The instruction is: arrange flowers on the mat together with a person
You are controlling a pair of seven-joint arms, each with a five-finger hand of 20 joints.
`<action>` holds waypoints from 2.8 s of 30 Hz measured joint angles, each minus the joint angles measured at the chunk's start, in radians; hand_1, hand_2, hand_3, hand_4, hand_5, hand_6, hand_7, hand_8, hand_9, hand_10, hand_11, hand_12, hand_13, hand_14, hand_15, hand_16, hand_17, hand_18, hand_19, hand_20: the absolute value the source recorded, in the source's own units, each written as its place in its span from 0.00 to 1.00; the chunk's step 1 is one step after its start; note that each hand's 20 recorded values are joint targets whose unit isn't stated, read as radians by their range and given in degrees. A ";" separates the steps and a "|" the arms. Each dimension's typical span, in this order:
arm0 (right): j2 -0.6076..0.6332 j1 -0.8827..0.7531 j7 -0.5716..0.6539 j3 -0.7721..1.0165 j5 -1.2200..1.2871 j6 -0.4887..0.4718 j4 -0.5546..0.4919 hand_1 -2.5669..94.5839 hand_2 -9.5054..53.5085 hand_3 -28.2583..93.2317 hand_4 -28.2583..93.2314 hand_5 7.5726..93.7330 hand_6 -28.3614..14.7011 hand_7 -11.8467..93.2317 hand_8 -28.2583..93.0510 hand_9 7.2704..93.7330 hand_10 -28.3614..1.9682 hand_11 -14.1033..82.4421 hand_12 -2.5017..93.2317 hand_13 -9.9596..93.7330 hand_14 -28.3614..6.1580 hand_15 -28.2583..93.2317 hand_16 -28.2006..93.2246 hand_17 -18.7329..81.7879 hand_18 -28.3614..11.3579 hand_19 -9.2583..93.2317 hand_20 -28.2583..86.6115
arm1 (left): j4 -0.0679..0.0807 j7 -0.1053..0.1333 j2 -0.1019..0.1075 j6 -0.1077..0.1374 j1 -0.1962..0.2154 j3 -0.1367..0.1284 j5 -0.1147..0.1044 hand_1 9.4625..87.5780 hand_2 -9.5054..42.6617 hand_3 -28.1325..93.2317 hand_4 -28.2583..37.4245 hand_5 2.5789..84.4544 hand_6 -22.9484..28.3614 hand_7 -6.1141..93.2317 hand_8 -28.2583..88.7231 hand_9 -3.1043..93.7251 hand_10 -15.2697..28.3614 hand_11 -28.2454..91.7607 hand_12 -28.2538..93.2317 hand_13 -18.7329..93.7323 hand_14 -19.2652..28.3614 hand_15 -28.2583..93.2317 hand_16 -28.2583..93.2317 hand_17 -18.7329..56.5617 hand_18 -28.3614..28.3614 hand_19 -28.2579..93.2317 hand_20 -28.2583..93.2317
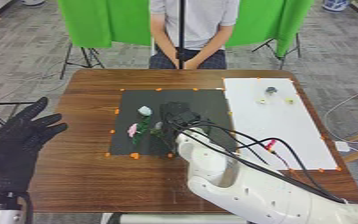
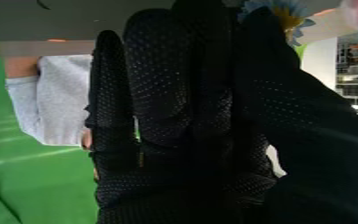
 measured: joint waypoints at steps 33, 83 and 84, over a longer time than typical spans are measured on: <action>-0.006 -0.269 -0.084 0.471 0.416 -0.028 -0.307 0.43 0.02 0.81 0.03 0.64 0.59 0.24 0.14 0.73 0.42 0.42 0.20 0.74 0.46 0.71 0.35 0.44 0.15 0.90 0.14 | 0.007 0.022 0.007 0.008 0.019 0.018 -0.011 0.12 0.27 0.87 0.00 0.39 0.57 0.22 0.15 0.41 0.81 0.46 0.32 0.40 1.00 0.69 0.15 0.15 0.94 0.66 0.36; -0.062 -0.927 -0.518 1.201 1.322 0.085 -0.434 0.31 0.17 0.86 0.03 0.50 0.60 0.25 0.14 0.53 0.34 0.34 0.18 0.54 0.31 0.67 0.31 0.29 0.10 0.66 0.35 | 0.010 -0.074 -0.050 -0.084 0.027 0.020 0.049 0.09 0.28 0.86 0.00 0.36 0.55 0.21 0.15 0.39 0.80 0.44 0.33 0.39 0.98 0.66 0.16 0.12 0.94 0.63 0.32; -0.062 -0.927 -0.519 1.201 1.320 0.086 -0.434 0.31 0.17 0.86 0.03 0.50 0.60 0.25 0.14 0.53 0.34 0.34 0.18 0.54 0.31 0.67 0.31 0.29 0.10 0.66 0.35 | 0.010 -0.074 -0.050 -0.084 0.027 0.020 0.048 0.09 0.28 0.86 0.00 0.36 0.55 0.21 0.15 0.39 0.80 0.44 0.33 0.39 0.98 0.66 0.16 0.12 0.94 0.63 0.32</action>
